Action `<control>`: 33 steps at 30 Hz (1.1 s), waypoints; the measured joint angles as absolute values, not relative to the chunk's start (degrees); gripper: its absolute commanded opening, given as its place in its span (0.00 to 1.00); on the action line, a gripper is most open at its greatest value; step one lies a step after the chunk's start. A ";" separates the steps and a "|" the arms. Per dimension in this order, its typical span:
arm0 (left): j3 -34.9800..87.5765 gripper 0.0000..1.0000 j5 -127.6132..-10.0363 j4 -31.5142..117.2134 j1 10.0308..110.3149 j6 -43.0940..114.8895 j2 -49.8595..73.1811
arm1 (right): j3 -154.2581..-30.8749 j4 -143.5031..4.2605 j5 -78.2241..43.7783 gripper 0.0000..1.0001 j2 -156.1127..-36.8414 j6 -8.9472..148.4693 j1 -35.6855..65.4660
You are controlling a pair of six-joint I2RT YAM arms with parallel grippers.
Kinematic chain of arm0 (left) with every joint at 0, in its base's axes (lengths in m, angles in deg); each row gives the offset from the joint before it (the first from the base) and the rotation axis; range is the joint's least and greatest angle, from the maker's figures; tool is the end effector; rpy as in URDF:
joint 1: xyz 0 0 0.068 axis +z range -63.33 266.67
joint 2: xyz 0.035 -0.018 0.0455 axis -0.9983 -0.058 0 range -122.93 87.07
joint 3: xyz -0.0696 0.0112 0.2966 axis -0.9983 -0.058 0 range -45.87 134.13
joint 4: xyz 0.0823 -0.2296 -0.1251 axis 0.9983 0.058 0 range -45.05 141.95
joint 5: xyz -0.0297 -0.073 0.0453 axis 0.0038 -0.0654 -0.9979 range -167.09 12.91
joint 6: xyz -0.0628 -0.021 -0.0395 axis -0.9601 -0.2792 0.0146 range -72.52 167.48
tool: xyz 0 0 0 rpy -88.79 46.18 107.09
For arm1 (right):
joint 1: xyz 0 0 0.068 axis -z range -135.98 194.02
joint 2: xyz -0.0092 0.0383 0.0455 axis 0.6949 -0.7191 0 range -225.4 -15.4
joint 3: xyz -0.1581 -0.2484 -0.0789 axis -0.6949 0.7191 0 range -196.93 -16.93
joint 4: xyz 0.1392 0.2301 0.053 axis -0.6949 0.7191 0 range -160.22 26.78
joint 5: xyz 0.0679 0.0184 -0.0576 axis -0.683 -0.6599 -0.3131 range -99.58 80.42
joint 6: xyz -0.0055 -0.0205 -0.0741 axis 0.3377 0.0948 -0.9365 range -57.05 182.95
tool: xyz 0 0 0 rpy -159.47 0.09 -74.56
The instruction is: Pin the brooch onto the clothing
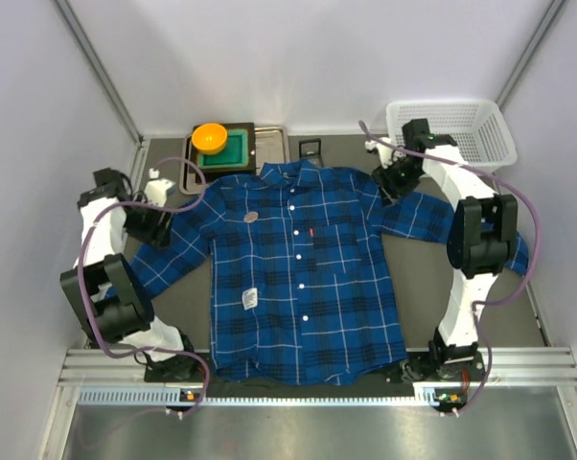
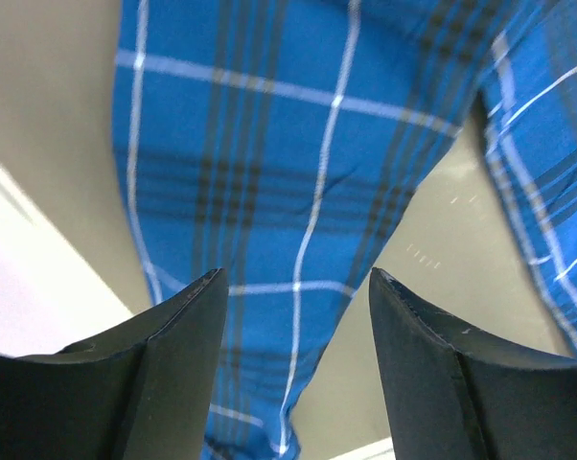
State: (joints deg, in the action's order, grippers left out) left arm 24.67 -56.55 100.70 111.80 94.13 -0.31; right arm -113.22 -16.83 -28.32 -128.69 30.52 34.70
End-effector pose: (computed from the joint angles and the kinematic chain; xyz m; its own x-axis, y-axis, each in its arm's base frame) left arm 0.2919 0.1116 0.2635 -0.8130 0.3709 -0.4488 0.4206 0.9072 -0.0121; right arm 0.4385 0.0933 0.2398 -0.6454 -0.6205 -0.4455 -0.7177 0.6922 0.0755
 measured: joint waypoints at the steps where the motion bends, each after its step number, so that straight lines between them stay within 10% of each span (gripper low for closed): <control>1: 24.98 0.65 -56.16 100.24 109.94 93.19 -0.68 | -114.23 -16.92 -27.23 0.55 -129.17 30.48 35.77; 23: 35.86 0.69 -53.56 90.71 100.37 78.48 -14.10 | -117.14 -20.55 -16.78 0.53 -140.36 26.06 46.37; 25: 37.04 0.75 -53.56 90.10 100.26 77.67 -14.71 | -117.14 -20.61 -16.85 0.55 -140.34 26.30 46.48; 26: 37.50 0.98 -53.56 89.57 100.23 77.41 -14.73 | -117.11 -20.61 -16.96 0.55 -140.30 26.61 46.50; 33: 38.81 0.98 -52.18 85.29 100.23 75.03 -12.24 | -113.14 -21.38 -18.47 0.67 -134.75 29.60 46.76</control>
